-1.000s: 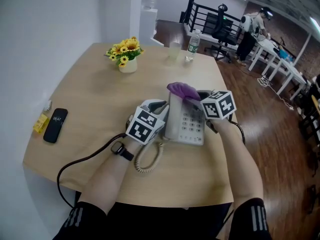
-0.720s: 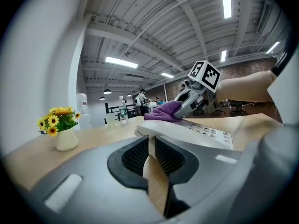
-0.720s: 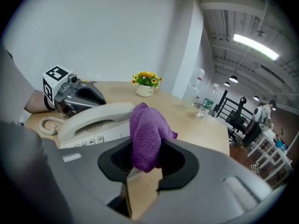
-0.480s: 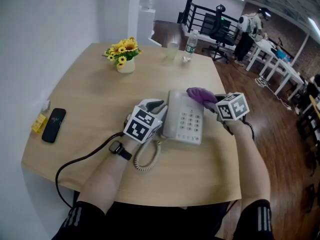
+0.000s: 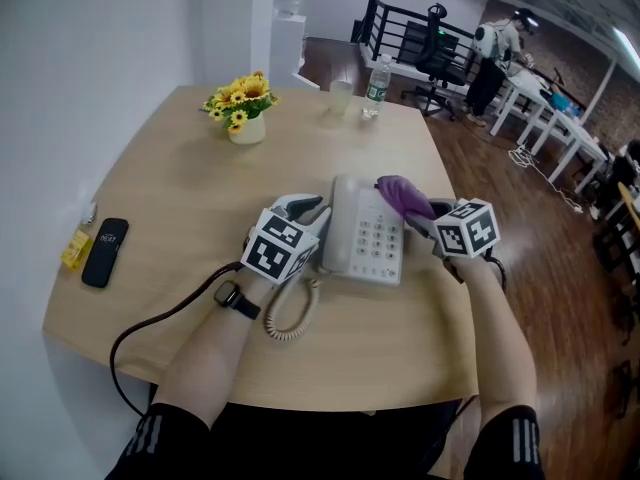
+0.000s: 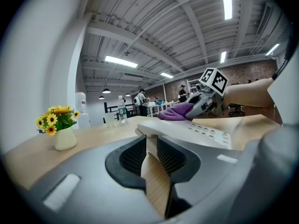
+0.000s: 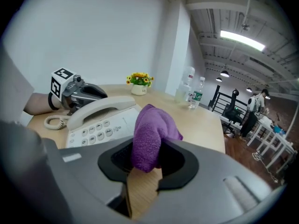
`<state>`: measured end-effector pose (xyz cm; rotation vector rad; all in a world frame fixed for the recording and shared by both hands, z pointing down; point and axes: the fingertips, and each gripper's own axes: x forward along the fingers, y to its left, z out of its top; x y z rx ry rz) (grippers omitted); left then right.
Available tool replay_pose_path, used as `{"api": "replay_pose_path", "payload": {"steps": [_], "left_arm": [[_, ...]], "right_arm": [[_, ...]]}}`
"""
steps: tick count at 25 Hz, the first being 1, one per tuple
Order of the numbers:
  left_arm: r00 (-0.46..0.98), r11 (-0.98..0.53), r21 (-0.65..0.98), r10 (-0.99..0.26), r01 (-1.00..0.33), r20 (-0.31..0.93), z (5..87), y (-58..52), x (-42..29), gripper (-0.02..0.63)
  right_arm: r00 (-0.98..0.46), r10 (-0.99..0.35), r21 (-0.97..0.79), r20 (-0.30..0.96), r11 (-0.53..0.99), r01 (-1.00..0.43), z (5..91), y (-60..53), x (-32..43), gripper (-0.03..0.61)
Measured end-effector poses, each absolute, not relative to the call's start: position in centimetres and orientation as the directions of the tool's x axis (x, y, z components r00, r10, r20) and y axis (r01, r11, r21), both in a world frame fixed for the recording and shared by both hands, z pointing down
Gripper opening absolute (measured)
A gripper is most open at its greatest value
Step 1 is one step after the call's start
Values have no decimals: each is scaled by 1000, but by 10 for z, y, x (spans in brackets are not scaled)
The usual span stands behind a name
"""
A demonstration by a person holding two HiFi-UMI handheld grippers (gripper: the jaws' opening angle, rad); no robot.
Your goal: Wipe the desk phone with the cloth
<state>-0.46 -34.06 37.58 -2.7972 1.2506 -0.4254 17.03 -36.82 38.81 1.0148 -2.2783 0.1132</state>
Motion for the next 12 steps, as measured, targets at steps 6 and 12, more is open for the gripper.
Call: {"api": "replay_pose_path", "payload": {"steps": [6, 12], "left_arm": [[635, -671, -156, -738, -724, 230, 376, -341, -6, 64], [637, -673, -154, -737, -724, 226, 376, -341, -5, 64]], "right_arm": [[-563, -593, 159, 575, 756, -634, 403, -309, 159, 121], [-624, -525, 111, 579, 809, -577, 419, -252, 154, 121]]}}
